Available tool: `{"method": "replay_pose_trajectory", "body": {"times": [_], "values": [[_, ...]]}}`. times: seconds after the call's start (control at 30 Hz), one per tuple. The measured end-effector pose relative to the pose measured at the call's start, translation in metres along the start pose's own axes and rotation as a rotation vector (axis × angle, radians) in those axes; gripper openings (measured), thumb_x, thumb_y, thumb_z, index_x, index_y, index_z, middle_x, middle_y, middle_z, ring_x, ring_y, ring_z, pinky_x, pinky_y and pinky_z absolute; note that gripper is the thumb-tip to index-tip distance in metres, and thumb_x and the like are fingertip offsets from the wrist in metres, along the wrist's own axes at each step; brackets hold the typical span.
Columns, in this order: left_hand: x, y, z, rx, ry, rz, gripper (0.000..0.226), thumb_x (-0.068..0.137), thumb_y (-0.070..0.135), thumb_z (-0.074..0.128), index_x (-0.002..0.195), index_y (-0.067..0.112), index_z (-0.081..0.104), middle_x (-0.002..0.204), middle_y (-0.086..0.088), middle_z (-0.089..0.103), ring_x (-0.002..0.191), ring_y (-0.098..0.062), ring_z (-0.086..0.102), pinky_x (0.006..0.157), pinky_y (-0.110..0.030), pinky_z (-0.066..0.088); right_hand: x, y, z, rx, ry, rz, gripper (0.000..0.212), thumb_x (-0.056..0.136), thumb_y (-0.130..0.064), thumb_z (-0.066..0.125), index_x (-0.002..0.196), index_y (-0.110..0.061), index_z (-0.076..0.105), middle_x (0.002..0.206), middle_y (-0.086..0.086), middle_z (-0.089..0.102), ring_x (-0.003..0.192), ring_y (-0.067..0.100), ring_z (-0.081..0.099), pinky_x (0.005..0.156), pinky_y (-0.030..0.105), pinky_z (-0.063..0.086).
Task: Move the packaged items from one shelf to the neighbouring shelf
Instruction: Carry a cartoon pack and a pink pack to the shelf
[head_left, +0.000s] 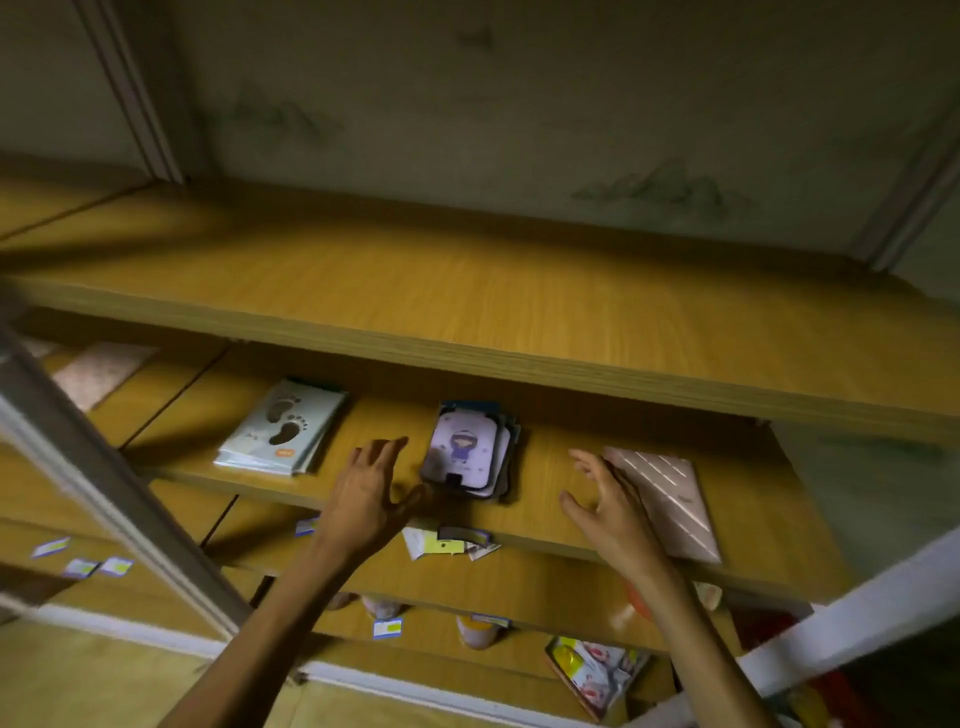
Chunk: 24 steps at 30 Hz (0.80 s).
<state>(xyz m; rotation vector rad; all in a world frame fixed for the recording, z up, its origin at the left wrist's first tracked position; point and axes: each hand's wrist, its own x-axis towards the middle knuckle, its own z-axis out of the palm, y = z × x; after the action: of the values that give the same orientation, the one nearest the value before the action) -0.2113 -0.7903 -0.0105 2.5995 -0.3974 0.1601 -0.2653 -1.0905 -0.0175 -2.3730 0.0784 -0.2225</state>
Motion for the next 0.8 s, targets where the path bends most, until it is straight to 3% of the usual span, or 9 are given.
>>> {"method": "replay_pose_trajectory", "body": {"times": [0.07,0.17,0.4,0.57,0.7,0.8], "values": [[-0.017,-0.009,-0.012,0.000,0.020,-0.025,0.080,0.077,0.065,0.042,0.143,0.019,0.038,0.135,-0.007,0.050,0.118,-0.025,0.047,0.095,-0.041,0.047,0.001,-0.010,0.009,0.003,-0.034,-0.028,0.048,0.087,-0.030,0.064,0.131,-0.033,0.045,0.124,-0.011,0.053,0.119,0.012,0.048,0.093,0.034,0.045],[-0.041,-0.026,-0.033,-0.028,0.057,-0.065,0.078,0.078,0.062,0.047,0.143,0.020,0.038,0.136,-0.006,0.048,0.119,-0.023,0.047,0.092,-0.040,0.049,0.004,-0.034,0.028,0.019,-0.095,-0.076,0.050,0.086,-0.029,0.065,0.132,-0.031,0.046,0.128,-0.006,0.054,0.121,0.013,0.048,0.096,0.038,0.045],[-0.098,-0.096,-0.083,-0.009,0.162,-0.147,0.078,0.074,0.059,0.048,0.140,0.018,0.043,0.132,-0.005,0.052,0.118,-0.025,0.048,0.094,-0.039,0.047,0.011,-0.120,0.097,0.065,-0.244,-0.205,0.051,0.088,-0.028,0.064,0.136,-0.026,0.045,0.126,-0.008,0.051,0.122,0.012,0.046,0.095,0.024,0.040],[-0.151,-0.177,-0.131,-0.002,0.224,-0.234,0.070,0.075,0.051,0.056,0.136,0.019,0.046,0.127,-0.001,0.054,0.117,-0.020,0.050,0.094,-0.024,0.039,0.003,-0.202,0.172,0.074,-0.323,-0.329,0.049,0.088,-0.034,0.063,0.133,-0.036,0.042,0.123,-0.015,0.050,0.118,0.008,0.044,0.097,0.029,0.041],[-0.199,-0.242,-0.171,0.009,0.290,-0.326,0.071,0.076,0.055,0.050,0.138,0.021,0.045,0.128,0.002,0.053,0.115,-0.018,0.050,0.095,-0.033,0.045,-0.013,-0.275,0.248,0.094,-0.403,-0.388,0.048,0.087,-0.035,0.063,0.132,-0.038,0.043,0.127,-0.014,0.051,0.121,0.007,0.043,0.101,0.028,0.040],[-0.229,-0.290,-0.194,0.001,0.310,-0.371,0.071,0.076,0.056,0.050,0.138,0.022,0.044,0.129,0.004,0.052,0.117,-0.015,0.049,0.097,-0.030,0.043,-0.021,-0.325,0.300,0.117,-0.471,-0.395,0.049,0.086,-0.035,0.063,0.130,-0.041,0.044,0.125,-0.013,0.051,0.120,0.009,0.044,0.102,0.032,0.041]]}}
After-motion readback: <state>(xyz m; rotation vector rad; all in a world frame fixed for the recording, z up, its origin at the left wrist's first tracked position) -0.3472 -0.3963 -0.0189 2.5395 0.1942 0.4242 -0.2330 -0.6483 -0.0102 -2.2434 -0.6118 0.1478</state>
